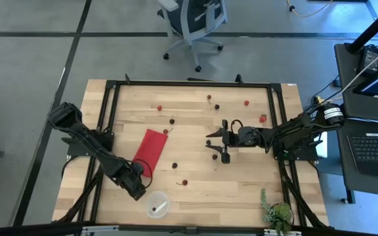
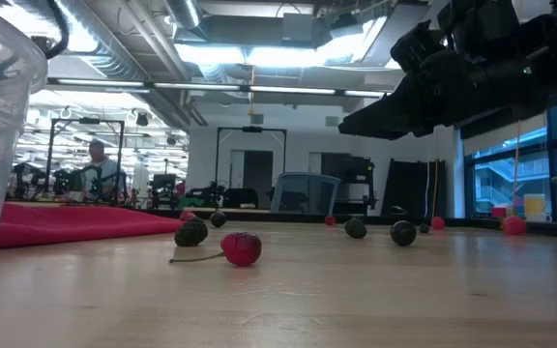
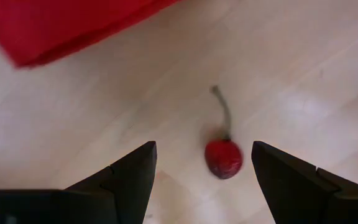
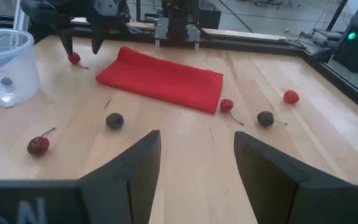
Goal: Pick and placing Produce into tupperware
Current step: Put the red cherries into the transparent bin
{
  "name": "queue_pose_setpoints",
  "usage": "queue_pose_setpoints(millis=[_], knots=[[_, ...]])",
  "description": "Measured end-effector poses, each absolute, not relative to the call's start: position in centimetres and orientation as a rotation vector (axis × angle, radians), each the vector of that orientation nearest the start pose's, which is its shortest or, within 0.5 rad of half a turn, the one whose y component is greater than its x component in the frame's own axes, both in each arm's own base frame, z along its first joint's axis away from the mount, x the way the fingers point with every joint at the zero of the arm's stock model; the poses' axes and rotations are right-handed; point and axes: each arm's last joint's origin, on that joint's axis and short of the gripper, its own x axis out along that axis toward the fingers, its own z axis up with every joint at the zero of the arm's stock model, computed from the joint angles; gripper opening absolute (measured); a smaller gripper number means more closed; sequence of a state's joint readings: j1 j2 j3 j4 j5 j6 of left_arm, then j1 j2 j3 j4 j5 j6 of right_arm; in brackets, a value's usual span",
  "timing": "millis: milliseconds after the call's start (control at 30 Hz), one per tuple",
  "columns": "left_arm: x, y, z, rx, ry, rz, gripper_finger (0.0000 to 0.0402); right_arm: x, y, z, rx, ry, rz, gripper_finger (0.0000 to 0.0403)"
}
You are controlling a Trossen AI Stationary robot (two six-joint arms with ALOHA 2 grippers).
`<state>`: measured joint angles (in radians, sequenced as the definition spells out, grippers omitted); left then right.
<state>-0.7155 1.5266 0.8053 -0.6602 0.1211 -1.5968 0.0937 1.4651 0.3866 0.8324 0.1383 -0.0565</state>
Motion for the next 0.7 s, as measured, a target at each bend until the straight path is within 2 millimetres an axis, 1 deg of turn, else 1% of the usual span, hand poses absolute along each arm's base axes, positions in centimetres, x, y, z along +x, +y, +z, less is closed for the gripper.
queue_pose_setpoints(millis=[100,200,400,567,700], knots=[[19.7,-16.8,16.1,-0.823,1.463,0.475,0.0255,25.4,2.0,15.5,-0.084,0.247,-0.038,0.0205],[20.5,-16.8,16.3,-0.798,1.469,0.495,0.0255,25.4,2.0,15.5,-0.084,0.247,-0.038,0.0205],[21.4,-17.0,15.2,-0.783,1.554,0.55,0.0255,25.3,2.0,15.4,-0.083,0.252,-0.038,0.0205],[22.0,-17.5,14.9,-0.782,1.561,0.551,0.0255,25.3,2.0,15.4,-0.085,0.255,-0.038,0.0205],[22.1,-17.6,14.3,-0.788,1.578,0.581,0.0255,25.3,2.0,15.3,-0.086,0.264,-0.037,0.0205]])
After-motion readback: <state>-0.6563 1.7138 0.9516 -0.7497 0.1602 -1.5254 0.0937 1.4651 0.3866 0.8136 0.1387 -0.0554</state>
